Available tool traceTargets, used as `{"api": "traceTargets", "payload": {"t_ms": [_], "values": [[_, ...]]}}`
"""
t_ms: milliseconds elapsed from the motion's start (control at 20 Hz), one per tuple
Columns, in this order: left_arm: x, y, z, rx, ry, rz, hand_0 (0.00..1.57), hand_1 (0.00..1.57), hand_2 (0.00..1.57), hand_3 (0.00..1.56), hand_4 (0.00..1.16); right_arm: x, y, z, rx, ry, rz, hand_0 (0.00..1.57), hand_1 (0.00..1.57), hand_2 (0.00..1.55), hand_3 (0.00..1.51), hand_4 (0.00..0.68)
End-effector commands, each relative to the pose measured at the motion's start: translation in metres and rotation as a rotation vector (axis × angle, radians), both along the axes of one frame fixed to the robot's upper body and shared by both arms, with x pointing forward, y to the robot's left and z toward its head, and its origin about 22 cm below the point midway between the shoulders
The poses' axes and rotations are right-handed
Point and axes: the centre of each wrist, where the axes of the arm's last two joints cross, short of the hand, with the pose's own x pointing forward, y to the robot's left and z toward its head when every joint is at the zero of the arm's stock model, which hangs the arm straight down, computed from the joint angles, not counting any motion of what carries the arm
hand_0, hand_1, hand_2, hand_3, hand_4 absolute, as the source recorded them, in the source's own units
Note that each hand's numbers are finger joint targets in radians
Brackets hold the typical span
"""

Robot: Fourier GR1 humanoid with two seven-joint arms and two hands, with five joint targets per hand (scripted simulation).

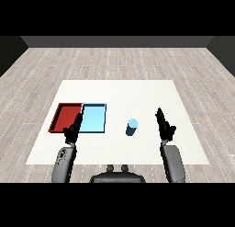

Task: Pick the blue can and put it in the blue box

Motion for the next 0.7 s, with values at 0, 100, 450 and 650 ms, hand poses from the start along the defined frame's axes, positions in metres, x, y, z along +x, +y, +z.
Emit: {"api": "traceTargets", "payload": {"t_ms": [0,100,450,650], "values": [[0.001,0.002,0.002,0.0,-0.009,0.001,0.0,0.0,0.0,0.0,0.0,0.0,-0.002,-0.002,0.0,0.006,0.007,0.0,0.0,0.0,0.0,0.0],[0.003,0.007,0.008,-0.001,-0.029,0.002,0.0,0.0,0.0,0.0,0.0,0.0,-0.006,-0.003,-0.001,0.019,0.02,0.0,0.0,0.0,0.0,0.0],[0.009,-0.011,0.021,-0.135,-0.434,-0.071,0.0,0.0,0.0,0.0,0.0,-0.001,-0.009,0.003,0.192,-0.19,0.176,0.0,0.0,0.0,0.0,0.0],[-0.006,0.023,0.027,-0.135,-0.467,-0.076,0.0,0.0,0.0,0.0,0.0,-0.001,-0.024,0.004,0.211,-0.211,0.178,0.0,0.0,0.0,0.0,0.0]]}}
